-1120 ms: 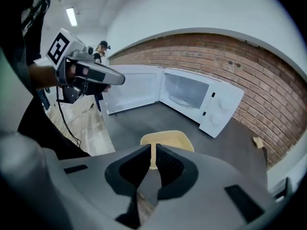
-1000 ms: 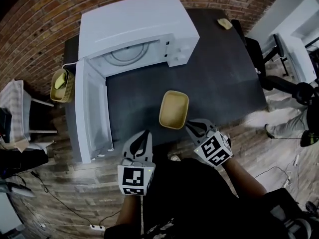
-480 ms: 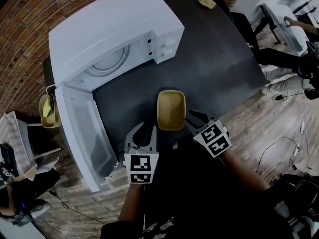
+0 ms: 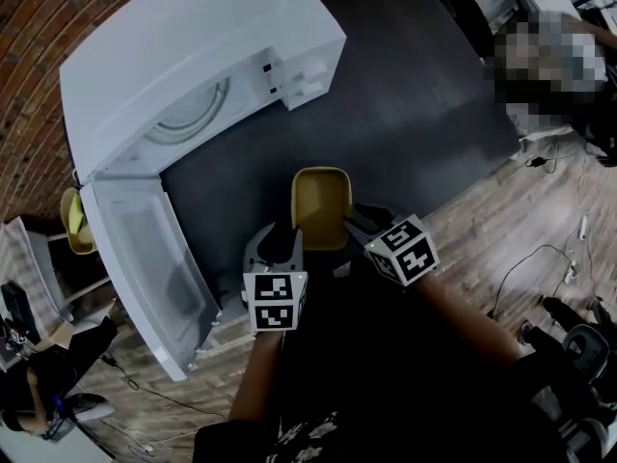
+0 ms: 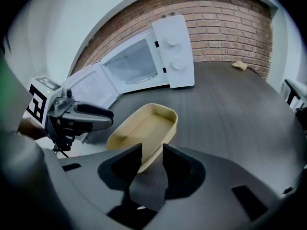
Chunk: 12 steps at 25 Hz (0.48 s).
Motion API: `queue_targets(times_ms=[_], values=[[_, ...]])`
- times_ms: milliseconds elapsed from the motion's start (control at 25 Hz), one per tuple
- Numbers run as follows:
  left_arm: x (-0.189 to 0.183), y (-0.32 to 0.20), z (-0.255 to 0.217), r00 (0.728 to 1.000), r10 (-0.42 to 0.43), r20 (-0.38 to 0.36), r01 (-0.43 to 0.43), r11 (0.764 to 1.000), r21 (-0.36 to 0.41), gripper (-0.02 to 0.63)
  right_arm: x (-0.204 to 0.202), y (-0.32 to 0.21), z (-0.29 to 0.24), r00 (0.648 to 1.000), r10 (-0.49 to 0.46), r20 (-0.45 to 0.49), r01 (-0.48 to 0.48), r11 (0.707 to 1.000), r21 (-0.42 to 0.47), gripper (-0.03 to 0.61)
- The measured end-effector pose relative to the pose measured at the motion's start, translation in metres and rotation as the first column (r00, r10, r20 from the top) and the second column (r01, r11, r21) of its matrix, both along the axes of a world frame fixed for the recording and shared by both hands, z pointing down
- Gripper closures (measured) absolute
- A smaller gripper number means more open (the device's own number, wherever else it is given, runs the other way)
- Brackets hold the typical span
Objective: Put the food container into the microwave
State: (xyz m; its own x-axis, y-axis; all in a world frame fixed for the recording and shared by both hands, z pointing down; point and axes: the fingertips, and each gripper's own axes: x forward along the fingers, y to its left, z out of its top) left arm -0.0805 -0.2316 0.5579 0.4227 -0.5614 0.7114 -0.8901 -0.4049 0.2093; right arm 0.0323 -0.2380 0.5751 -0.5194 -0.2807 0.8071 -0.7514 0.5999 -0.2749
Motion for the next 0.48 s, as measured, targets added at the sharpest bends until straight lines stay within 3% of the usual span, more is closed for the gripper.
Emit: queue_targets(times_ms=[240, 480], values=[[0.003, -0.01, 0.014, 0.998, 0.038, 0.047, -0.037, 0.999, -0.028, 0.471, 0.002, -0.001, 0.006, 0.999, -0.034, -0.011, 0.034, 0.999, -0.02, 0.388], [0.004, -0.01, 0.029, 0.999, 0.04, 0.035, -0.037, 0.995, -0.093, 0.471, -0.003, -0.002, 0.012, 0.998, -0.061, 0.004, 0.062, 0.998, -0.031, 0.388]])
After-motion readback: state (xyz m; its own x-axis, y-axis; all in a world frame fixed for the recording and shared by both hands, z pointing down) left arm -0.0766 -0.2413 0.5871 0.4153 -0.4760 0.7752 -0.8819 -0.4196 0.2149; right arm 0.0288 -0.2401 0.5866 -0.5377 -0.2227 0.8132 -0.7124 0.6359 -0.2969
